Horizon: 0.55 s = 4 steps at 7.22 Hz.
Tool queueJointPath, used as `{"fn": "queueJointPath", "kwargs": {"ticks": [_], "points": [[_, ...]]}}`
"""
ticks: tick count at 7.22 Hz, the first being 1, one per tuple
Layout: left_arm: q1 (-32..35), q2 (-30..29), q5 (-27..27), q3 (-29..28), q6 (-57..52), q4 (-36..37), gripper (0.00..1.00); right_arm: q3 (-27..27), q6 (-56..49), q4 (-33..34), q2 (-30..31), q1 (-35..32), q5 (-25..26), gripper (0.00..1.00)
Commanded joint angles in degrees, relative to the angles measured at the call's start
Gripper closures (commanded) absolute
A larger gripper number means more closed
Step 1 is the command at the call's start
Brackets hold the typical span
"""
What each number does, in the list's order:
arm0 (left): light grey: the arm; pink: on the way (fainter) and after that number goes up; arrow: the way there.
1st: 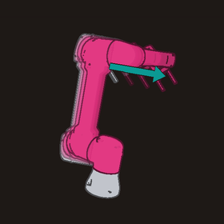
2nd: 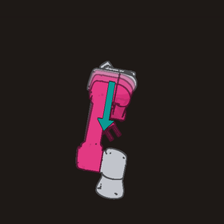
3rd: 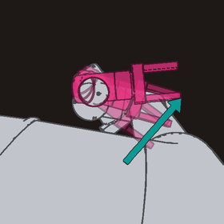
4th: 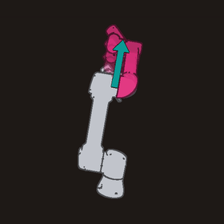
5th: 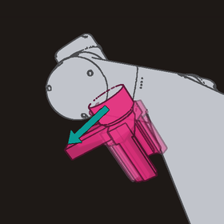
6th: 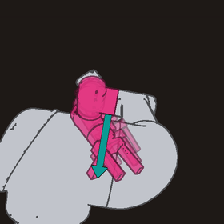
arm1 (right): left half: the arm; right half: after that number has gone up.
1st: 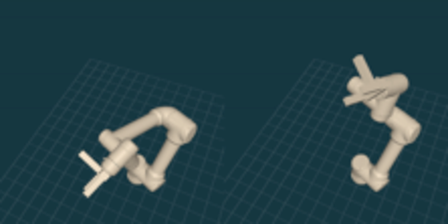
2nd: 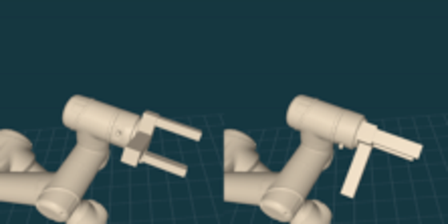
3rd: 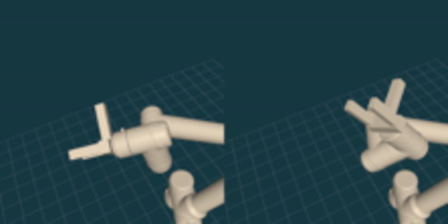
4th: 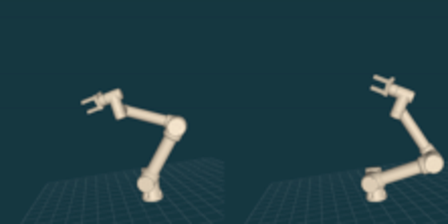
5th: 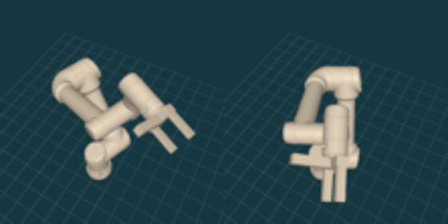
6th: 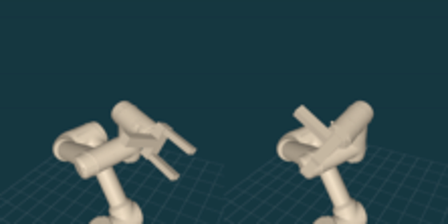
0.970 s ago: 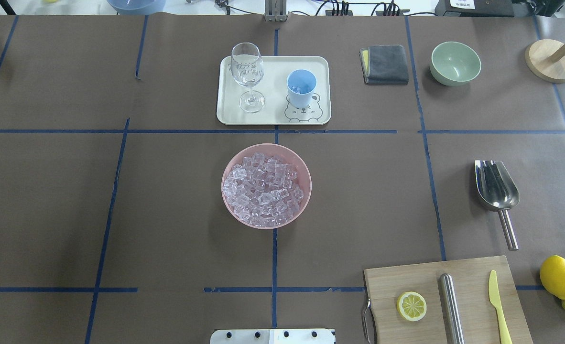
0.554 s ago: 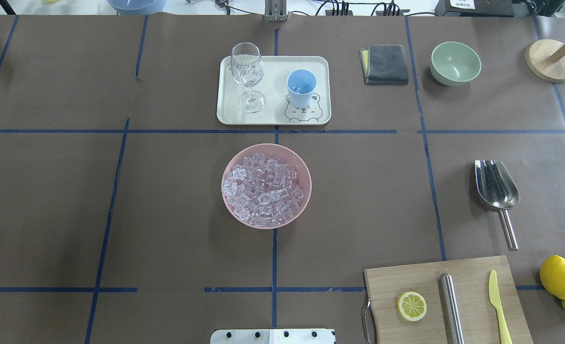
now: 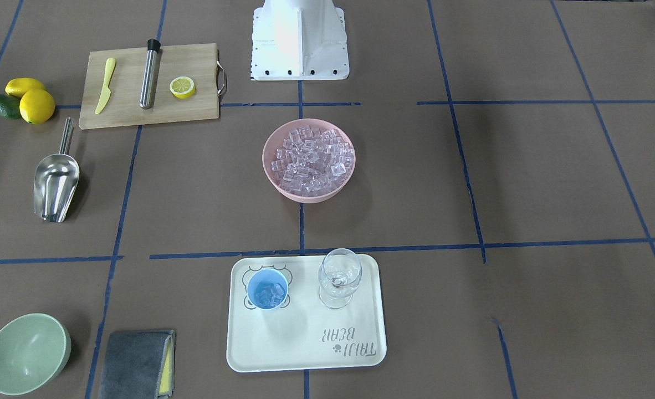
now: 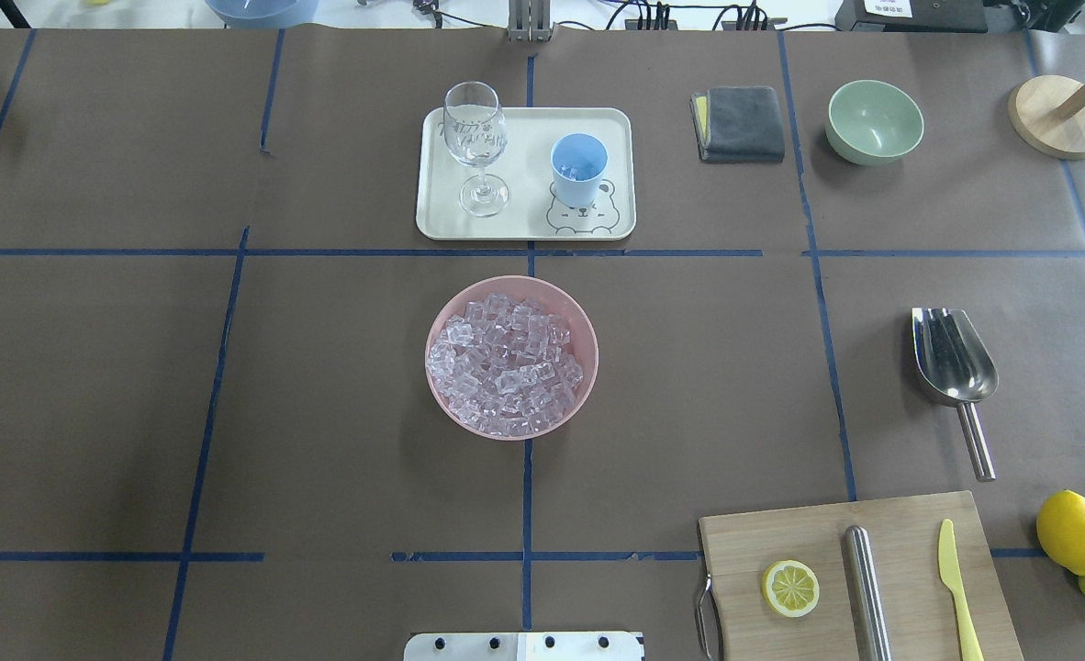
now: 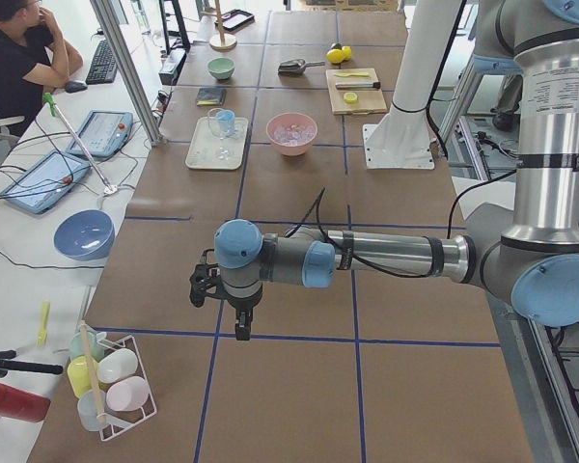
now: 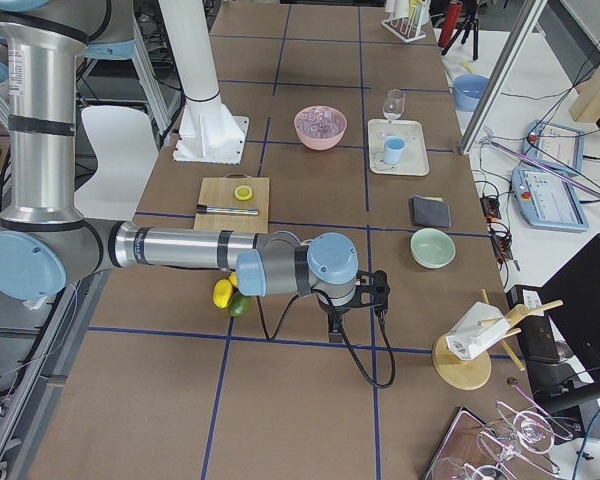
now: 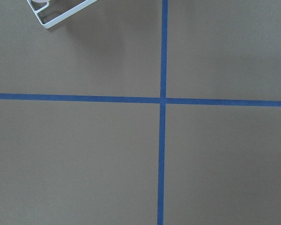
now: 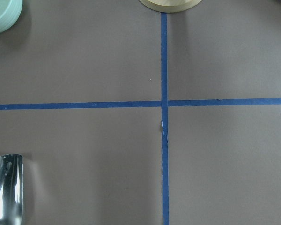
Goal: Put ice in cup with scoop
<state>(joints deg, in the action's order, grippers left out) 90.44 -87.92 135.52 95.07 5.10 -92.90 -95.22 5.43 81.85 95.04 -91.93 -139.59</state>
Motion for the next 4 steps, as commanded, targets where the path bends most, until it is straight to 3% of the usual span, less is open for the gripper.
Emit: {"fn": "queueJointPath", "kwargs": {"ticks": [1,2,4], "points": [[0.00,-0.06,-0.17,0.03,0.00,0.00,0.00,-0.14,-1.91,0.41,-0.12,0.00,3.52,0.00],[0.00,-0.06,-0.17,0.03,0.00,0.00,0.00,-0.14,-1.92,0.94,0.23,0.00,3.71,0.00],[0.00,-0.06,-0.17,0.03,0.00,0.00,0.00,-1.19,-1.92,8.20,-0.56,0.35,3.71,0.00]]}}
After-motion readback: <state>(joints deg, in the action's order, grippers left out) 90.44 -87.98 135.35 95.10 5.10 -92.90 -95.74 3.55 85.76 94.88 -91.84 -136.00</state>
